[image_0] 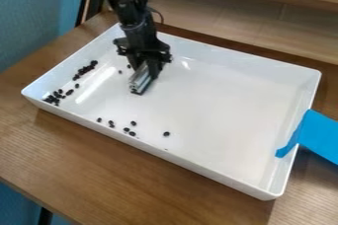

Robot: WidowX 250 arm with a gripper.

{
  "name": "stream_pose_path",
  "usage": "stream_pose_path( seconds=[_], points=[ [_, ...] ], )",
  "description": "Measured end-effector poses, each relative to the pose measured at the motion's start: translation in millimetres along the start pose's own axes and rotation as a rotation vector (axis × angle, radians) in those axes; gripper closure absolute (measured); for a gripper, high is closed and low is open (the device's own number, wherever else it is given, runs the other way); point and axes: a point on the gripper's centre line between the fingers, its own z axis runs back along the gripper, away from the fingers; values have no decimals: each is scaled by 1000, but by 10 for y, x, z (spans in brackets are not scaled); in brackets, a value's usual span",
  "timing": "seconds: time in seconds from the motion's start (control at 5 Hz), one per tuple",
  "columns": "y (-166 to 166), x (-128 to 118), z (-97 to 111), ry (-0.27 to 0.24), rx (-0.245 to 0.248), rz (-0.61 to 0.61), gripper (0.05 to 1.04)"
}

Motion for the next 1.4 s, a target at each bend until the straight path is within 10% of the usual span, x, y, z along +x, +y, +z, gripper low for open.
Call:
stream_pose_path(
  seconds=[0.8,1.4],
  points=[
    [988,-32,244,-40,59,64,697],
    [541,-139,897,-58,-133,41,697]
  ],
)
